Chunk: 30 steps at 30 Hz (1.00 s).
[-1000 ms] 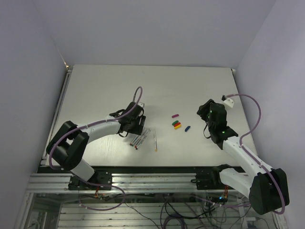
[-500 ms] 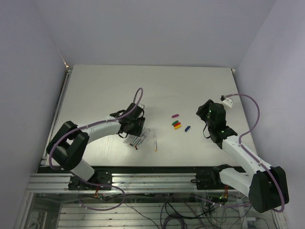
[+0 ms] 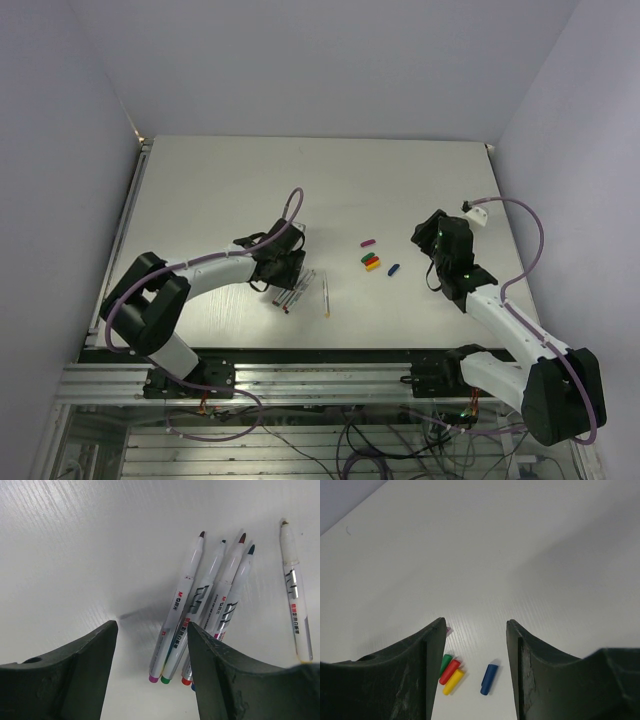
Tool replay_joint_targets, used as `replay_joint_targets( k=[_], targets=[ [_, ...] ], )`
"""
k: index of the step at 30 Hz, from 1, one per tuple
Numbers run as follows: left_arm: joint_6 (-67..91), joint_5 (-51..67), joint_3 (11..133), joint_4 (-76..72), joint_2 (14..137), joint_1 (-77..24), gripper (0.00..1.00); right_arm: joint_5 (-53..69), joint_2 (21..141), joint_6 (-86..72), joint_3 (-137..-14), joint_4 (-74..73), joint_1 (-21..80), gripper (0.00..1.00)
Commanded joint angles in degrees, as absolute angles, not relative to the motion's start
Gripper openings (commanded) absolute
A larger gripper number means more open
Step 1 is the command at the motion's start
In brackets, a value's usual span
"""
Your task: Insert the pens into the pen caps
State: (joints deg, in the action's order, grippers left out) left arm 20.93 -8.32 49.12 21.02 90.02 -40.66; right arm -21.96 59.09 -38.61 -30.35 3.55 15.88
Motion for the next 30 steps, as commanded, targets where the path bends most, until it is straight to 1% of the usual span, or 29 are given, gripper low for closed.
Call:
replay_joint_targets(
  k=[1,16,30],
  targets=[
    [22.35,-7.73,49.83,22.16,90.88,-41.16,0.68,-21.21,59.48,-39.23,-29.43,4.39,16.0,0.51],
    [24.65,-7.8,49.23,21.31,91.84,-41.73,0.65,-20.51,60.37,-39.55,-29.17,4.39,16.0,0.51],
    [26.71,-13.99,49.22,21.67,86.78,-41.75,0.66,-18.87,61.29,-39.59,-28.66,5.18,15.99,0.51]
  ],
)
